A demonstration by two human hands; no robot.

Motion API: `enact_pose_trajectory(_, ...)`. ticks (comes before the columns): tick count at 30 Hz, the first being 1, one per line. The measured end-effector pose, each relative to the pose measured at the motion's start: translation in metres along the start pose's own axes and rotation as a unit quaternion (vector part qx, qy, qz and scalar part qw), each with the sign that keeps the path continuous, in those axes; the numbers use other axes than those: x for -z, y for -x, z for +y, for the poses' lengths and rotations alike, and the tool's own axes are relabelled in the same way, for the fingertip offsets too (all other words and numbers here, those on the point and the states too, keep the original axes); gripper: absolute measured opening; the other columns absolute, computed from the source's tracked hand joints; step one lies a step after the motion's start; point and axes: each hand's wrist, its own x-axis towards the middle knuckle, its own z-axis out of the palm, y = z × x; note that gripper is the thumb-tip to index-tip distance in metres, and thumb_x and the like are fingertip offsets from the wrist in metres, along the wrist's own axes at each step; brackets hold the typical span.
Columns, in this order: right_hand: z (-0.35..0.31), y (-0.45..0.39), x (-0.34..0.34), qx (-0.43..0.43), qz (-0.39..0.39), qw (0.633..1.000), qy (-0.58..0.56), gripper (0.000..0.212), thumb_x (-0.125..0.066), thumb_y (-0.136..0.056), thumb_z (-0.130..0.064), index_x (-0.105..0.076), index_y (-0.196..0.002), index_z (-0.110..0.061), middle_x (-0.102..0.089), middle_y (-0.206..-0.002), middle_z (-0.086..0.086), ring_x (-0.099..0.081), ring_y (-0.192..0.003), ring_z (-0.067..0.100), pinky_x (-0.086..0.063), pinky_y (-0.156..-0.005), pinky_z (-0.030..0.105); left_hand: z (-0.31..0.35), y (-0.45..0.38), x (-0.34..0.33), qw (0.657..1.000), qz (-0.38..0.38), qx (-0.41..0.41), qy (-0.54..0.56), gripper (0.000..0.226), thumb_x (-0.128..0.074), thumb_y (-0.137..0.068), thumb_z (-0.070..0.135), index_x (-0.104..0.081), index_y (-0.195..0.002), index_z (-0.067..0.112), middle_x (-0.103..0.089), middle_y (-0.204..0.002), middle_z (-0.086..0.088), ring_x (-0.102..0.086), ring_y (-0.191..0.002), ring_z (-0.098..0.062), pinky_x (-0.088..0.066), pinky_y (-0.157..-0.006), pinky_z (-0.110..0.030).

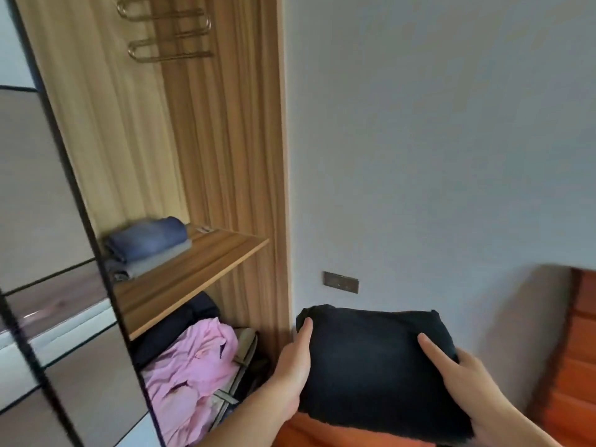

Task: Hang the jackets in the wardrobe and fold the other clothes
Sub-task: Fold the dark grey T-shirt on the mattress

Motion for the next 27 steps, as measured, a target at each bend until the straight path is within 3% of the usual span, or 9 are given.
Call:
enact_pose_trajectory(5, -0.036, -0.084, -0.086, 0.007, -0.094, 0.995, 0.027, 0.033, -0.068, -0.086, -0.04, -0.073, -0.089, -0.007, -0.075, -0.079, 0.009, -0.07, -0.081, 0.029, -0.055, -0.082, 0.04, 0.04, -0.077, 0.055, 0.987, 0.147, -0.054, 0.034, 0.068, -0.051, -0.09, 0.061, -0.051, -0.135, 0.01, -0.055, -0.136, -0.007, -0.051, -0.124, -0.028, -0.039, -0.109, -0.038)
enact_pose_trajectory(8, -0.057, -0.136, -0.13, 0.007, -0.166, 0.986, 0.025, 0.034, -0.068, -0.086, -0.041, -0.072, -0.093, -0.008, -0.075, -0.086, 0.01, -0.069, -0.085, 0.029, -0.053, -0.088, 0.042, 0.061, -0.119, 0.083, 0.985, 0.148, -0.016, 0.086, 0.08, -0.055, -0.075, 0.077, -0.057, -0.132, 0.02, -0.063, -0.129, -0.002, -0.059, -0.116, -0.025, -0.046, -0.103, -0.042)
enact_pose_trajectory(10, -0.075, -0.169, -0.16, 0.003, -0.222, 0.975, 0.01, 0.031, -0.067, -0.087, -0.04, -0.07, -0.094, -0.01, -0.072, -0.088, 0.01, -0.068, -0.085, 0.028, -0.052, -0.084, 0.039, 0.084, -0.128, 0.094, 0.982, 0.129, 0.01, 0.135, 0.073, -0.061, -0.074, 0.073, -0.063, -0.124, 0.02, -0.07, -0.117, -0.002, -0.066, -0.105, -0.025, -0.052, -0.093, -0.041)
enact_pose_trajectory(13, -0.104, -0.215, -0.21, -0.029, -0.309, 0.95, 0.012, 0.04, -0.067, -0.087, -0.041, -0.069, -0.1, -0.004, -0.075, -0.088, 0.016, -0.07, -0.086, 0.033, -0.053, -0.081, 0.04, 0.116, -0.147, 0.113, 0.972, 0.168, -0.007, 0.162, 0.054, -0.057, -0.087, 0.062, -0.065, -0.119, 0.02, -0.072, -0.105, -0.004, -0.068, -0.094, -0.026, -0.054, -0.074, -0.035)
enact_pose_trajectory(19, -0.164, -0.275, -0.32, -0.066, -0.428, 0.901, 0.023, 0.037, -0.069, -0.085, -0.031, -0.065, -0.112, -0.005, -0.073, -0.099, 0.021, -0.067, -0.098, 0.039, -0.05, -0.092, 0.047, 0.165, -0.189, 0.177, 0.933, 0.272, -0.023, 0.235, 0.057, -0.057, -0.088, 0.061, -0.059, -0.125, 0.018, -0.066, -0.113, -0.013, -0.064, -0.101, -0.034, -0.049, -0.097, -0.049)
enact_pose_trajectory(27, -0.199, -0.341, -0.479, -0.054, -0.475, 0.877, 0.051, 0.029, -0.058, -0.092, -0.016, -0.059, -0.116, 0.0, -0.067, -0.103, 0.025, -0.063, -0.094, 0.04, -0.051, -0.073, 0.042, 0.217, -0.29, 0.28, 0.91, 0.336, -0.04, 0.238, 0.07, -0.048, -0.09, 0.065, -0.046, -0.142, 0.019, -0.059, -0.13, -0.015, -0.06, -0.11, -0.036, -0.049, -0.099, -0.052)
